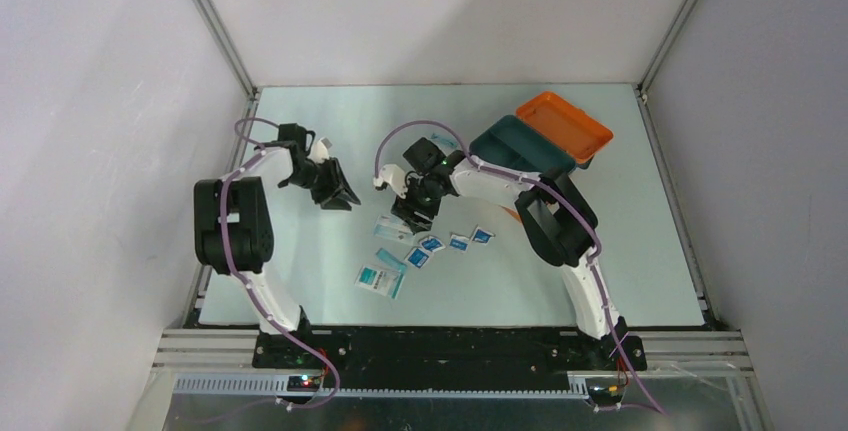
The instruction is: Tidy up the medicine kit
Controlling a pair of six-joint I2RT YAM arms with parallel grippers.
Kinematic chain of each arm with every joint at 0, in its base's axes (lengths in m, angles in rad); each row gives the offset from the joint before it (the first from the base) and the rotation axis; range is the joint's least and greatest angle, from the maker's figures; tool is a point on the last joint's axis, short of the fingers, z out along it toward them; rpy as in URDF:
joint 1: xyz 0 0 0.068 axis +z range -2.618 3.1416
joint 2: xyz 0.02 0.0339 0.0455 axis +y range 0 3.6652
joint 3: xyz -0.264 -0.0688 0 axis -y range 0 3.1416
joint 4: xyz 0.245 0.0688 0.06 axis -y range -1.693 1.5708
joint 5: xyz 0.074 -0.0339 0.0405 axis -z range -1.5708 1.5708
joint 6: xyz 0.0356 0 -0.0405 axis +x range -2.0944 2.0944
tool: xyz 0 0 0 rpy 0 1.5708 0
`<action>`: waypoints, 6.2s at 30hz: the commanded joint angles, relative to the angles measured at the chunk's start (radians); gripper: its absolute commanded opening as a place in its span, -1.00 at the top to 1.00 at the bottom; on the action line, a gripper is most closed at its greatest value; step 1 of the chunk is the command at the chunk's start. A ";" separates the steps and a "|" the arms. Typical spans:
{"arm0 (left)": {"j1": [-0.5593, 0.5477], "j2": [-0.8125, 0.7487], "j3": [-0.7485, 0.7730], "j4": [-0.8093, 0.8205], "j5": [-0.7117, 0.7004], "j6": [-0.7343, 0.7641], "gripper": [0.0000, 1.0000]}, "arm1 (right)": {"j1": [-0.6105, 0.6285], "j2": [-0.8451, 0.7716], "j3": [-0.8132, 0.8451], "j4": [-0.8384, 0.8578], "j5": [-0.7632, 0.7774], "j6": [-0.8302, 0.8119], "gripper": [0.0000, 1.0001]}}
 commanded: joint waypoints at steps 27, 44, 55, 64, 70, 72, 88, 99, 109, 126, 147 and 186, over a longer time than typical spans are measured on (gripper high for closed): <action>0.143 -0.254 0.001 0.016 0.055 -0.038 0.08 | 0.050 -0.009 -0.017 -0.057 0.077 -0.065 1.00; 0.146 -0.200 -0.060 0.034 -0.080 -0.129 -0.20 | 0.063 -0.112 -0.026 0.018 0.017 0.230 -0.75; 0.186 -0.333 -0.150 0.085 -0.073 -0.185 -0.33 | 0.121 -0.007 0.047 0.095 0.220 0.374 -0.49; 0.212 -0.434 -0.246 0.132 -0.069 -0.212 -0.39 | 0.160 0.057 0.032 0.103 0.284 0.327 -0.47; 0.213 -0.451 -0.264 0.158 -0.067 -0.222 -0.40 | 0.166 0.060 -0.019 0.092 0.252 0.336 -0.15; 0.214 -0.448 -0.263 0.158 -0.065 -0.222 -0.40 | 0.168 0.059 -0.041 0.085 0.249 0.342 0.03; 0.215 -0.345 -0.209 0.156 -0.057 -0.171 -0.40 | 0.057 -0.105 0.022 0.066 0.228 0.164 1.00; 0.209 -0.377 -0.264 0.128 -0.132 -0.043 -0.40 | -0.176 -0.433 0.024 -0.043 0.071 0.168 1.00; 0.132 -0.389 -0.182 0.057 0.050 0.058 -0.40 | -0.444 -0.647 -0.151 -0.094 -0.011 0.055 1.00; -0.069 -0.377 -0.090 0.032 -0.095 0.207 -0.41 | -0.504 -0.448 -0.044 -0.078 -0.063 -0.067 1.00; -0.074 -0.361 -0.065 0.033 -0.145 0.227 -0.42 | -0.453 -0.410 -0.156 -0.082 0.047 -0.073 1.00; -0.070 -0.428 -0.277 0.040 -0.239 0.196 -0.67 | -0.214 -0.378 -0.018 -0.112 -0.169 0.001 -0.23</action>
